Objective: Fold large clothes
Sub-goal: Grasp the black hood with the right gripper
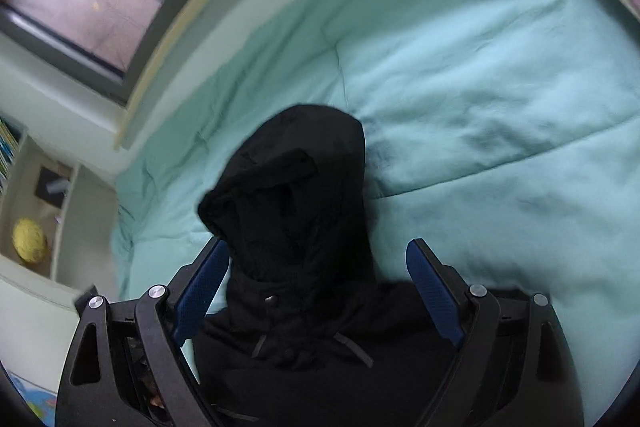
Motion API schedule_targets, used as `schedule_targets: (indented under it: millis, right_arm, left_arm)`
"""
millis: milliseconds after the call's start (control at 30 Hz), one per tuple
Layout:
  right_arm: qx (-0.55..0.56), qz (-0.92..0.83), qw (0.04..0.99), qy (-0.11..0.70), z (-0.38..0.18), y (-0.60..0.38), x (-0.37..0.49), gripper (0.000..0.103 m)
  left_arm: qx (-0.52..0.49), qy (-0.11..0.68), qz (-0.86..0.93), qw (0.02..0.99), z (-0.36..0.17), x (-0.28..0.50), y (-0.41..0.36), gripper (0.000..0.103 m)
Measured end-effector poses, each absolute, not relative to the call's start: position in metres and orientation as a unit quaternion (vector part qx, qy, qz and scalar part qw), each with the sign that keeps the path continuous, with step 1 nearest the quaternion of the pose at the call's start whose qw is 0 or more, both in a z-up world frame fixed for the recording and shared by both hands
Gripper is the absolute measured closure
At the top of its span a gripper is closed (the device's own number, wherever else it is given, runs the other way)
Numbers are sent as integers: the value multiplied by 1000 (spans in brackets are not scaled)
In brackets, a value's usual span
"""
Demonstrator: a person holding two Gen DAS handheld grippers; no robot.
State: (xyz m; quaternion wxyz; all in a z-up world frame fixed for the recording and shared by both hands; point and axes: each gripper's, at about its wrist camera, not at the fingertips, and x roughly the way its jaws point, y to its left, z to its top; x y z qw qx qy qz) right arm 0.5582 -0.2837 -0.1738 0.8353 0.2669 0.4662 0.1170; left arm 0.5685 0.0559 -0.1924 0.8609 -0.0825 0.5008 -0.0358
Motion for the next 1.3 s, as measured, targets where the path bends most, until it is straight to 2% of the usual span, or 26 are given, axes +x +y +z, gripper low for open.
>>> schedule_targets:
  millis: [133,367,467,567,633,767,867,900,933,1000,1300]
  right_arm:
    - [196,114,838,496,-204,-249,582,11]
    - [225,144,823,501,-245,-234,610,13]
    - [254,159,804,513,-260,-232,619,21]
    - [294,173,807,483,-262,-242,622,26]
    - [298,155,819,465,-258,-253,625,33]
    - [362,165,800,449,-261,-270,628,37]
    - [346,164,804,454,-258,-264,628,53]
    - [349,167,803,453,-255,-265,627,70]
    - [352,167,803,451,-251,-266,625,77]
    - [369,186,799,437,-243,-262,621,85]
    - [308,264,824,395,-175,-222,578,88]
  left_arm:
    - [-84,513,-45,853,-213,572,49,51]
    - [-70,521,-54,849,-226,567,51,51]
    - [-67,523,-54,848,-227,566,55,51]
    - [-63,530,-52,844,-226,563,61,51]
    - [-65,531,-55,843,-224,558,65,51]
    - [-73,535,-52,840,-220,551,75,51]
    - [-63,535,-46,841,-215,541,79,51]
    - [-60,533,-48,842,-211,538,79,51]
    - [-55,532,-50,843,-208,534,79,51]
    - [-46,530,-51,845,-201,529,78,51]
    - [-59,512,-59,855,-169,509,78,51]
